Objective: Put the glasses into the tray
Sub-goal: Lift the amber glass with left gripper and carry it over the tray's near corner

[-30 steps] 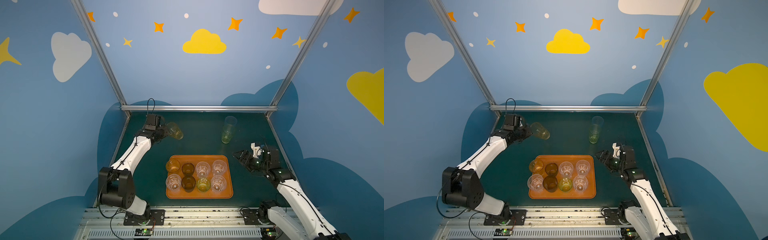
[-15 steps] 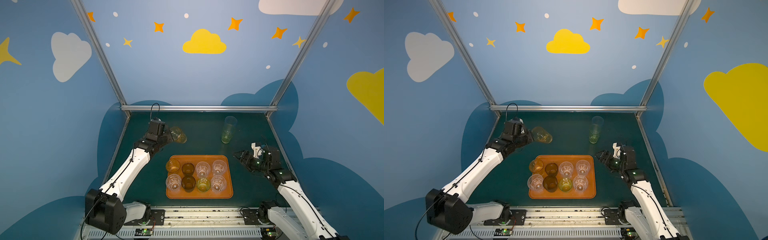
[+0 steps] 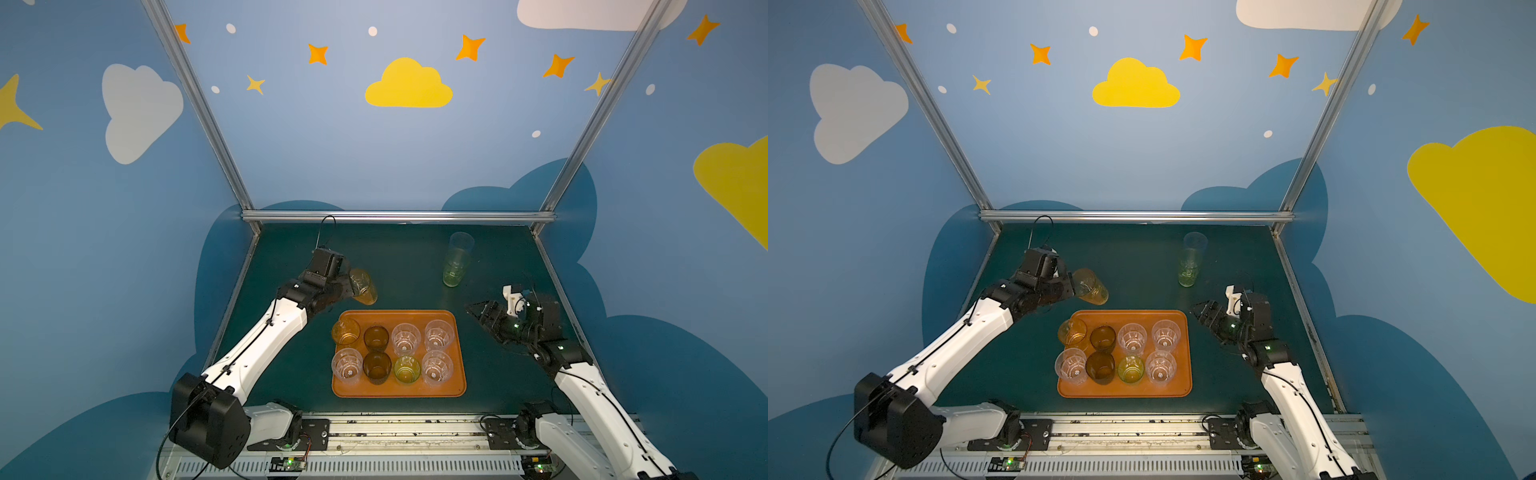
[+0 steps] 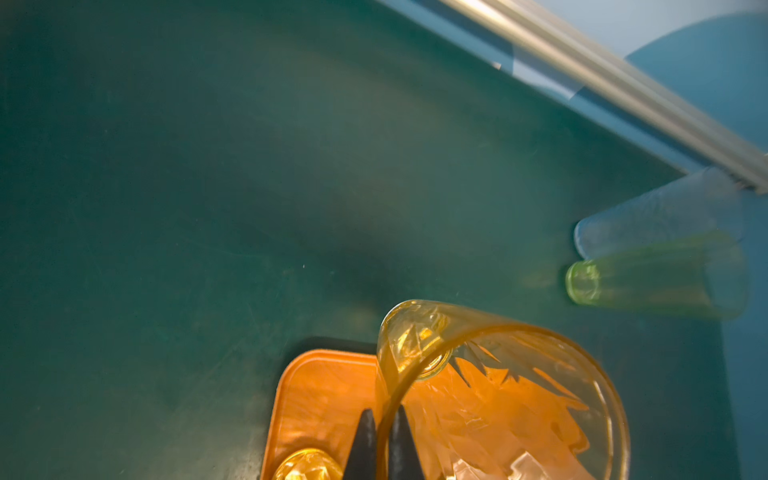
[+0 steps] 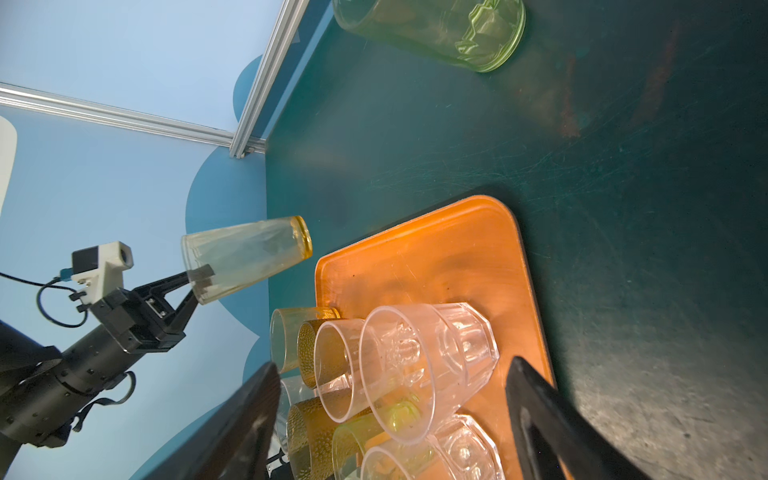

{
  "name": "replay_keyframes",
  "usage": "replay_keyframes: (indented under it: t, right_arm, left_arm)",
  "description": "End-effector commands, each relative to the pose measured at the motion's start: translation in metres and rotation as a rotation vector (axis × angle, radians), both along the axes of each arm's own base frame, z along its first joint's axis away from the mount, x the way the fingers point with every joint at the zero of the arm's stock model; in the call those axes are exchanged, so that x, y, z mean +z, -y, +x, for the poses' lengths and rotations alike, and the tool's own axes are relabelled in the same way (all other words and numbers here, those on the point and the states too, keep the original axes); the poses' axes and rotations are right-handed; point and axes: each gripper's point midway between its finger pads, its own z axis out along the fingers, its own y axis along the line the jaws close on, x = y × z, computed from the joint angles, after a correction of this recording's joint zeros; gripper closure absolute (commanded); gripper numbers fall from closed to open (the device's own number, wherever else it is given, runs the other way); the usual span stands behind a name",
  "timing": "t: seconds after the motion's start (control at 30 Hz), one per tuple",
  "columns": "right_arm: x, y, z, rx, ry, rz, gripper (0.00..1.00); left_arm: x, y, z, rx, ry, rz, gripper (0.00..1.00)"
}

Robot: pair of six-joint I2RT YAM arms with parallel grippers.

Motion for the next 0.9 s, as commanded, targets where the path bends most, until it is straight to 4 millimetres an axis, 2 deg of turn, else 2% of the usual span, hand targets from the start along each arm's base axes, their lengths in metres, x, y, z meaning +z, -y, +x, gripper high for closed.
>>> replay_keyframes:
  t: [0.0,0.4,0.87]
  right_arm:
    - [-0.001,0.0,-0.004,0.013,0.012,-0.012,0.16]
    - [-0.008,0.002,-0.004,0.006,0.001,-0.021,0.16]
    - [-0.016,0.005,-0.004,-0.011,-0.026,-0.034,0.16]
  left_arm:
    - [-0.002,-0.002,-0.006,0.001,-0.027,0.061,0.96]
    - [-0.008,-0.007,-0.031,-0.018,-0.062,0.12,0.96]
    - [-0.033,-0.003,-0.036,-0.03,-0.131,0.147,0.96]
